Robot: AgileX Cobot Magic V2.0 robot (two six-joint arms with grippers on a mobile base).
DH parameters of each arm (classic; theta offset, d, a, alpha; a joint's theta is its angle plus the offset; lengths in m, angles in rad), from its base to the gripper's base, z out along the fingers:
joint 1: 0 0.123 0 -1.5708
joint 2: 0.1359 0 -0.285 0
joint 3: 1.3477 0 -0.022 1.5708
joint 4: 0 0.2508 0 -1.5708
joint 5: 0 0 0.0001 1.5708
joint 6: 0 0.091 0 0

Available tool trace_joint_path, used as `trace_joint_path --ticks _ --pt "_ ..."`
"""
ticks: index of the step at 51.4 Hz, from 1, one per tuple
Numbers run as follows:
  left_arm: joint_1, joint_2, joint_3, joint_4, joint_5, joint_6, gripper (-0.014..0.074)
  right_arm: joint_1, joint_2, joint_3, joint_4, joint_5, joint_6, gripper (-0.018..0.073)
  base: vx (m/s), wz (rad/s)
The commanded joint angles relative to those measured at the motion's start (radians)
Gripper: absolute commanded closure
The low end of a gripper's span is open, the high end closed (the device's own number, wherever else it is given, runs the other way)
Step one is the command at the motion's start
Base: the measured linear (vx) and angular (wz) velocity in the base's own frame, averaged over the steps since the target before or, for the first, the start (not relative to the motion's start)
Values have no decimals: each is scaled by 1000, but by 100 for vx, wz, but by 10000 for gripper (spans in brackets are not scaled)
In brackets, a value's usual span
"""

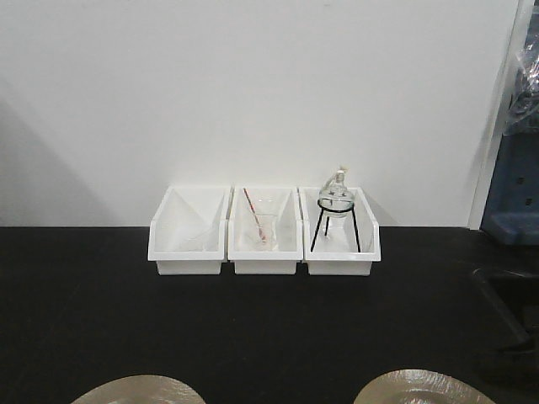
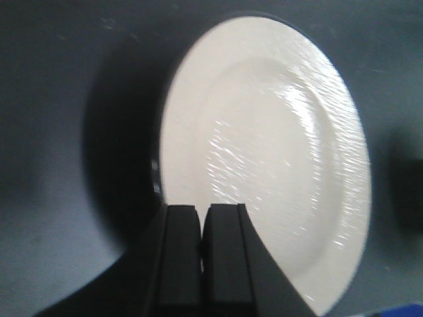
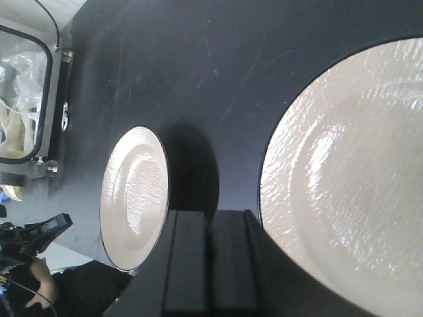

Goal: Arrange circular plates on left workspace

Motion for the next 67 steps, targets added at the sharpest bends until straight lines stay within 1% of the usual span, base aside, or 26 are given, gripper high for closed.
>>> trace_joint_path --ticks 1,8,12,17,23,30,37,40,43,45,47,51,53,57,59,64,67 --pt "1 -3 -17 -40 -9 8 311 -4 -25 -28 74 16 -6 564 0 0" --pt "1 76 -36 -45 8 8 170 -4 -25 -28 75 16 -6 564 0 0" --pt "1 132 -51 -59 19 10 121 -4 -25 -28 76 14 -9 564 0 0" --pt "-5 190 -69 -104 27 25 111 -4 -25 -28 77 10 -14 564 0 0" --pt "-25 266 -87 -155 54 68 116 -4 -25 -28 77 7 -22 564 0 0" --pt "-71 332 -93 -202 87 108 123 -4 -25 -28 81 -2 -25 564 0 0" --pt "-117 369 -94 -228 81 141 138 -4 -25 -28 83 -2 -25 564 0 0" --pt "-133 377 -94 -230 77 141 157 -4 -25 -28 83 -2 -25 564 0 0" --pt "-149 384 -94 -230 75 141 209 -4 -25 -28 83 -2 -25 564 0 0" --pt "-157 385 -94 -227 74 141 259 -4 -25 -28 83 -2 -25 564 0 0" --pt "-164 385 -94 -227 74 141 325 -4 -25 -28 83 -2 -25 564 0 0" --pt "-166 385 -94 -228 75 141 529 -4 -25 -28 83 -1 -25 564 0 0" --pt "-166 385 -94 -230 79 141 606 -4 -25 -28 83 2 -26 564 0 0" --pt "-166 385 -97 -249 102 138 605 -4 -25 -28 83 4 -29 564 0 0" --pt "-166 385 -100 -281 131 138 603 -4 -25 -28 83 5 -29 564 0 0" --pt "-169 384 -112 -407 196 139 602 -4 -25 -28 83 7 -29 564 0 0" --pt "-183 383 -130 -491 238 139 600 -4 -25 -28 83 7 -29 564 0 0"
